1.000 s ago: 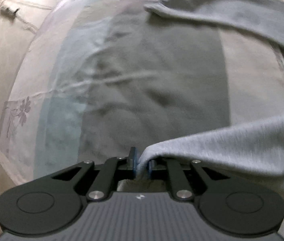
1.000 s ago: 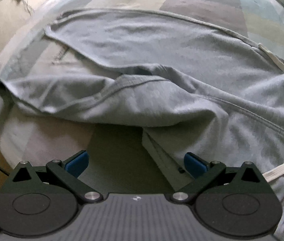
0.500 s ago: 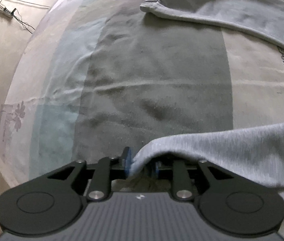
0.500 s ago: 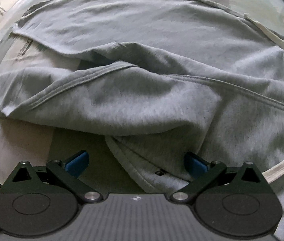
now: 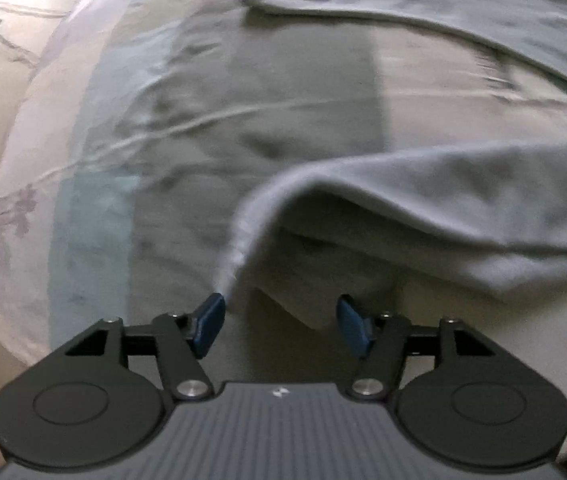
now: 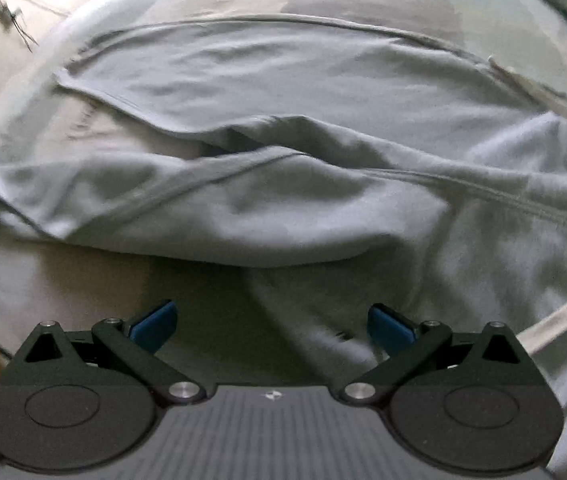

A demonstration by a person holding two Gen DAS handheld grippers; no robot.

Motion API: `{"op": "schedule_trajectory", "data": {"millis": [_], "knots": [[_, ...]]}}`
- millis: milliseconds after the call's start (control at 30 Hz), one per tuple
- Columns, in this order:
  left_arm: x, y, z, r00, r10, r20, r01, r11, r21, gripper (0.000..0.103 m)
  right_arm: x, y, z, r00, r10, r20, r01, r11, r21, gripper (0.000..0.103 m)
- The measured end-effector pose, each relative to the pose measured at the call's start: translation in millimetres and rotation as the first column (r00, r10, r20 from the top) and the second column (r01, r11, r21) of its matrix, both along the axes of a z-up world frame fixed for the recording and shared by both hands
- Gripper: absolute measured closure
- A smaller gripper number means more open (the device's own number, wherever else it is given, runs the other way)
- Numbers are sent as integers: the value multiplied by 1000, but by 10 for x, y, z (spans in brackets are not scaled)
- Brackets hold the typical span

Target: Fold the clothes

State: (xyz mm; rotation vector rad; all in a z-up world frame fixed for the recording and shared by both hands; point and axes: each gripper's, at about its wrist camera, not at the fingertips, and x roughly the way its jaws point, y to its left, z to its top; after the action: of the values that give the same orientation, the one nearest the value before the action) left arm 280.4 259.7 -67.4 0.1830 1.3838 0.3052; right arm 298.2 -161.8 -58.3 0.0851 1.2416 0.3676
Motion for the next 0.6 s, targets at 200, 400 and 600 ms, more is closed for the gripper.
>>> {"op": "schedule_trajectory", "data": {"millis": [200,400,600], "knots": [[-17,-631,8,996,-62,61,75,964,-254,35,52,392,-3,992,129,-2,-129,991,45,0],[212,-1230,-258,984,-153,91,177,882,-436,35,142,919,-72,955,297,8,-296,951,91,0],[409,-1290,-306,980,-148,134,196,844,-500,35,208,1293,-129,899,436,26,-437,897,60,0]]}}
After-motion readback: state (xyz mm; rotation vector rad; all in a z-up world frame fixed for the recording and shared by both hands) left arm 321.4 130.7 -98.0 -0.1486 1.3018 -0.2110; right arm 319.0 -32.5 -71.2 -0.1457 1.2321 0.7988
